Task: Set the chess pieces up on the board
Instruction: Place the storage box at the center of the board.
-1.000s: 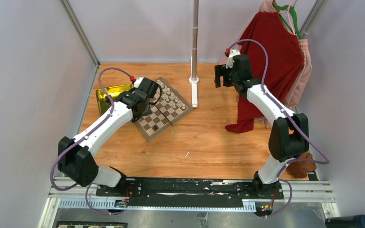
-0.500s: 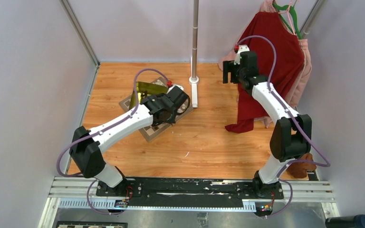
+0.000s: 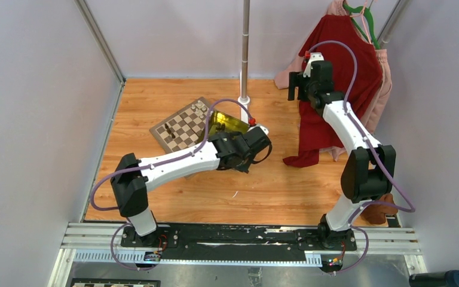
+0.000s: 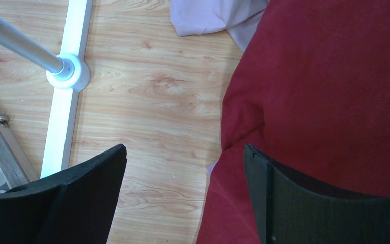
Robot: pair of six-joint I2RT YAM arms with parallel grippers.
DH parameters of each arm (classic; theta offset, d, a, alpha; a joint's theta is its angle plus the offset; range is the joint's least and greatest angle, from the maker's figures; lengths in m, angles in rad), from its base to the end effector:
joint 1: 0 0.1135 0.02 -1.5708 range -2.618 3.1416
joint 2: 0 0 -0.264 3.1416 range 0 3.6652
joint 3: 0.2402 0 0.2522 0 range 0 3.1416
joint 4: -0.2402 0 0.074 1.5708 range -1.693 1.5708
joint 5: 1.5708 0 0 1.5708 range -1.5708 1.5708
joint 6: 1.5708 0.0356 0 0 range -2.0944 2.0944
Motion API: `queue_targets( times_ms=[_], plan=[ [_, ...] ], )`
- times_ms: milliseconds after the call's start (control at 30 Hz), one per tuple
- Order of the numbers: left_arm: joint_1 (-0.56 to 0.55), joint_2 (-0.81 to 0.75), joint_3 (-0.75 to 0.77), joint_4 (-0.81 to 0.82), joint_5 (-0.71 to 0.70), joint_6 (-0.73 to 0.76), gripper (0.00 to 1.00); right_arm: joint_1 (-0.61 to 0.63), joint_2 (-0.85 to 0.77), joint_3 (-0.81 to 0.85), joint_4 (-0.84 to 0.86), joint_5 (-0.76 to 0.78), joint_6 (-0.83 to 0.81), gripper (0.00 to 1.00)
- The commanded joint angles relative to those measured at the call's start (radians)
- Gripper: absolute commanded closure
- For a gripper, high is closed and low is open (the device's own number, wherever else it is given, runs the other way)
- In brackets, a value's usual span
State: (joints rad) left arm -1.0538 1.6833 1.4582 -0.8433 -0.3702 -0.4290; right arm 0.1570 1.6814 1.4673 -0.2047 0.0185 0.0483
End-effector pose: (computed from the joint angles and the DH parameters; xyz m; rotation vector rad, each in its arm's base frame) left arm 0.1859 -0.3009 0.2857 0.6610 2.4415 -0.0890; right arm 0.3965 0.0621 0.3379 -0.0962 1.9890 0.1142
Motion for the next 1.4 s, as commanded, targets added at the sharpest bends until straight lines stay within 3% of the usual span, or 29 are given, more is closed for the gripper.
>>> queue_targets(
  times_ms=[0, 267, 767, 1367],
  plan=[
    [-0.065, 0.041, 0.047, 0.067, 0.034, 0.024, 1.0, -0.022, -0.018, 0.039, -0.035, 0.017, -0.015, 0.12],
    [-0.145, 0.126, 0.065, 0.156, 0.117, 0.019, 1.0, -0.035, -0.014, 0.04, -0.042, 0.028, -0.03, 0.12],
    [-0.165, 0.216, 0.059, 0.291, 0.262, 0.044, 1.0, -0.047, 0.013, 0.019, -0.041, 0.04, -0.04, 0.12],
    [-0.163, 0.285, -0.041, 0.4, 0.221, 0.147, 1.0, -0.05, 0.031, -0.016, -0.02, 0.029, -0.034, 0.12]
  ],
)
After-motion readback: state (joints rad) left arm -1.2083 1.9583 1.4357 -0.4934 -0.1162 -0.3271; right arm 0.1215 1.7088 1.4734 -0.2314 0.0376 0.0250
